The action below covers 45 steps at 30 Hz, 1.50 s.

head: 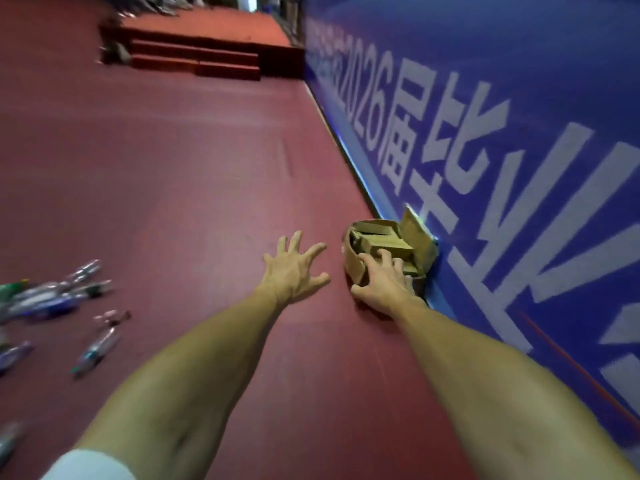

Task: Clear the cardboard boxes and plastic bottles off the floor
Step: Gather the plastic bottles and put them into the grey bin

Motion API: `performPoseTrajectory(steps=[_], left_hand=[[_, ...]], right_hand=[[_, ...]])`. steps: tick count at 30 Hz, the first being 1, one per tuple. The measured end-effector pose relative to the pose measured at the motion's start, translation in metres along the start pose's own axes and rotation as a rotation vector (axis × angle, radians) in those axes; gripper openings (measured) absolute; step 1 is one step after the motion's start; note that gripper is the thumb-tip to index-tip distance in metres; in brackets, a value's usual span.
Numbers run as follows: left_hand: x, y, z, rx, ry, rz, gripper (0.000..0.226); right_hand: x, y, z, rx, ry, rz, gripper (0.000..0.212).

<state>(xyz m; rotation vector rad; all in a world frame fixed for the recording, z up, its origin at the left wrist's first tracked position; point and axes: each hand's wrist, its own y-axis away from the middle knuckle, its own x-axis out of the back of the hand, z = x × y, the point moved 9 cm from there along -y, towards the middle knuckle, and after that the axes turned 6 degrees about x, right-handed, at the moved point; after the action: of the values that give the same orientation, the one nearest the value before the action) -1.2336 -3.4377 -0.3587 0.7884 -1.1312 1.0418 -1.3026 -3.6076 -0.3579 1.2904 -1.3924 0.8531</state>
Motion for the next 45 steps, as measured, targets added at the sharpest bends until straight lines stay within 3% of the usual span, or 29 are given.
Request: performPoseTrajectory(steps=[7,17,23,35,45], left_hand=[[0.06,0.021,-0.267,0.351,0.011,0.093,0.069],[0.138,0.193,-0.547,0.93,0.076,0.243,0.067],[0.161,0.259,-0.648,1.168,0.064,0.273,0.07],[0.195,0.283,-0.802,1.526,0.119,0.377,0.069],[0.213,0.383,-0.928,1.694,0.127,0.366,0.069]], right_hand=[[-0.048,-0.093,-0.254,0.32,0.065,-0.062,0.072],[-0.14,-0.082,-0.602,0.866,0.1,-0.209,0.071],[-0.191,-0.066,-0.739,1.099,0.131,-0.28,0.07],[-0.245,-0.081,-0.981,1.492,0.259,-0.321,0.075],[-0.332,-0.013,-1.135,1.618,0.292,-0.43,0.075]])
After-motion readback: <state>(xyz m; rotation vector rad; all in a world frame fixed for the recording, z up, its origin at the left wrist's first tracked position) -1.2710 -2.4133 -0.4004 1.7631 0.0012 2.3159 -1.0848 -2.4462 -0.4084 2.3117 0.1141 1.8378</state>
